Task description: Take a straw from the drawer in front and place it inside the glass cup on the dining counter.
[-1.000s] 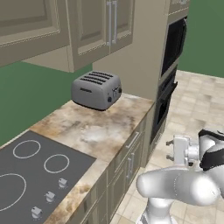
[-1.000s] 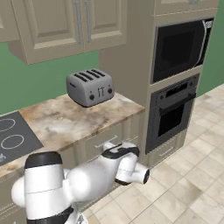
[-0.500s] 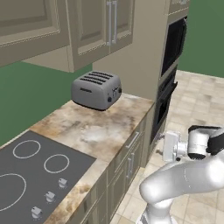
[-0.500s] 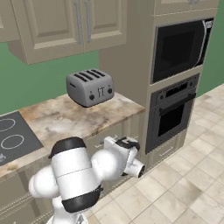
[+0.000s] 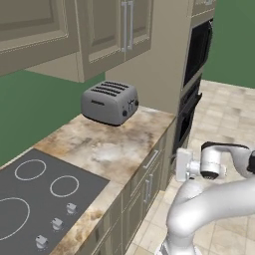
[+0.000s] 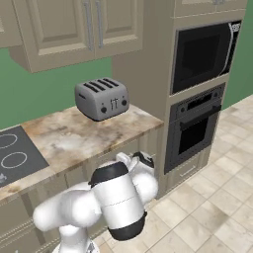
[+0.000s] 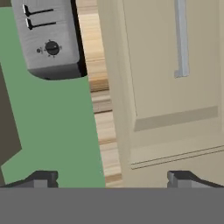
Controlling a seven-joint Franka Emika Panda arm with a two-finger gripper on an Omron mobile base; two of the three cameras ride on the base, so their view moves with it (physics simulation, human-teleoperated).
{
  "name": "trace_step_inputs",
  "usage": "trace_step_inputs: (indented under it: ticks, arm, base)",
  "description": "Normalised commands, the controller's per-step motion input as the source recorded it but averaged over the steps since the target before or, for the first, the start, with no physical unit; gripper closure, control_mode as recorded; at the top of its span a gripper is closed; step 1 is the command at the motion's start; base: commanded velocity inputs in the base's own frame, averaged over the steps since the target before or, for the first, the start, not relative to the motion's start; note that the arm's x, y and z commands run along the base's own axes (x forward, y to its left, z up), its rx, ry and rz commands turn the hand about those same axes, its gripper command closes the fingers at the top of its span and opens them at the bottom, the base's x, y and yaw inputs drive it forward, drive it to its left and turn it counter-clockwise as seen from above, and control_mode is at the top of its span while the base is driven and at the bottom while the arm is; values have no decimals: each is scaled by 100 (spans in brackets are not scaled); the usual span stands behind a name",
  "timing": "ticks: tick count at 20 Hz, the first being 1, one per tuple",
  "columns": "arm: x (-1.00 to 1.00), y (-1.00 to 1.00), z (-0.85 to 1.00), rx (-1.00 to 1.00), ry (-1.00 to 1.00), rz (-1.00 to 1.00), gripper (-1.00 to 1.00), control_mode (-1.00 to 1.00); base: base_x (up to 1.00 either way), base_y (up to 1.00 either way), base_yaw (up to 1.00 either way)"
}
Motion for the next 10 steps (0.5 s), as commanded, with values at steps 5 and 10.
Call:
trace_step_inputs:
  ticks: [5, 10]
  arm:
    - [52, 9, -45, 0, 0, 0, -100, -100]
    - [52, 2, -37, 0, 0, 0, -100, -100]
  base:
    - [0, 0, 0]
    - [0, 0, 0]
